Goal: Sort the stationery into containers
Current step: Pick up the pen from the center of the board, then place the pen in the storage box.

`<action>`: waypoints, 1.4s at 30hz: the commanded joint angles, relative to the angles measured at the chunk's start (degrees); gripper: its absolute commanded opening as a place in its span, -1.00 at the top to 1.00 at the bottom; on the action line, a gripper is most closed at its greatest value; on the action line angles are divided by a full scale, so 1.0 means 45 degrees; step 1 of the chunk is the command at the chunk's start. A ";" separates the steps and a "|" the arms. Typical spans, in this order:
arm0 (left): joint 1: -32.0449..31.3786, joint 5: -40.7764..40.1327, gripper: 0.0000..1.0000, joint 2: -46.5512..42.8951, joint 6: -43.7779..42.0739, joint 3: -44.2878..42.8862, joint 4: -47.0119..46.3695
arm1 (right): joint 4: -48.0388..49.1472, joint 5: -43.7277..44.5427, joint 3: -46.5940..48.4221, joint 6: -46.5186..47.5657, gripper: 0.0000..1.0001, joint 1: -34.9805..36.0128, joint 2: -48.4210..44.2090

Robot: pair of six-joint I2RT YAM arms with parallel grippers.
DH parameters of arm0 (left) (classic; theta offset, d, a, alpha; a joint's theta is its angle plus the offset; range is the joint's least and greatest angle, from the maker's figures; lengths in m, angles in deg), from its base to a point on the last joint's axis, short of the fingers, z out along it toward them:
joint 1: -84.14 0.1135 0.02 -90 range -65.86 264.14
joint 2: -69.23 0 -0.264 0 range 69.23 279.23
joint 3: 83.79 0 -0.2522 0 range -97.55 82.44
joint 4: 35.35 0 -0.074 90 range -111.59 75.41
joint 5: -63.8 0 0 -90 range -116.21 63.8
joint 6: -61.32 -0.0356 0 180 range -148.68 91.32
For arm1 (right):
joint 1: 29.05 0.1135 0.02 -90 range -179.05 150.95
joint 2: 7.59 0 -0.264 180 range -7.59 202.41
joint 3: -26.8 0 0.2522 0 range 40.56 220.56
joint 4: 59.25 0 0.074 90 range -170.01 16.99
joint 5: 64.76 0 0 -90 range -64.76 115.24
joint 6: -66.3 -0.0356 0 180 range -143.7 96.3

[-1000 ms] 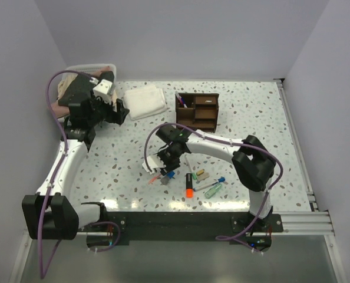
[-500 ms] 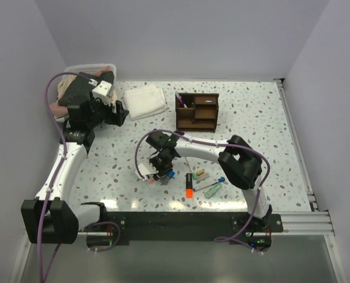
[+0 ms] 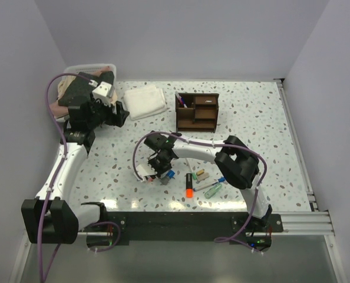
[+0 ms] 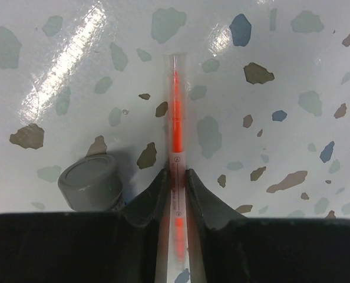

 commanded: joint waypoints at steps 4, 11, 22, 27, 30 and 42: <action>0.0368 0.0291 -0.61 0.0105 0.0122 -0.0026 -0.0284 | -0.0631 0.1221 -0.0393 -0.0187 0.83 0.0187 0.1178; 0.0368 0.0486 -0.60 0.0535 -0.0112 -0.1021 0.0067 | -0.1670 0.0148 0.0874 -0.1102 1.00 -0.0554 0.0048; 0.0700 0.0935 -0.59 0.1941 0.0004 -0.2876 -0.0577 | 0.2411 -0.3094 0.4161 -0.8282 1.00 -0.3928 -0.2023; 0.0700 0.1170 -0.58 0.2759 0.0160 -0.3463 -0.0675 | 0.8711 -0.2902 0.1762 -1.3770 1.00 -0.5631 -0.3234; 0.0700 0.1033 -0.58 0.3287 0.0141 -0.4029 -0.0520 | 1.1507 -0.2316 0.0861 -1.4733 1.00 -0.6257 -0.3527; 0.0544 0.0741 -0.56 0.4928 -0.1030 -0.5455 0.0535 | 1.3876 -0.2099 0.1852 -1.5324 1.00 -0.7859 -0.1382</action>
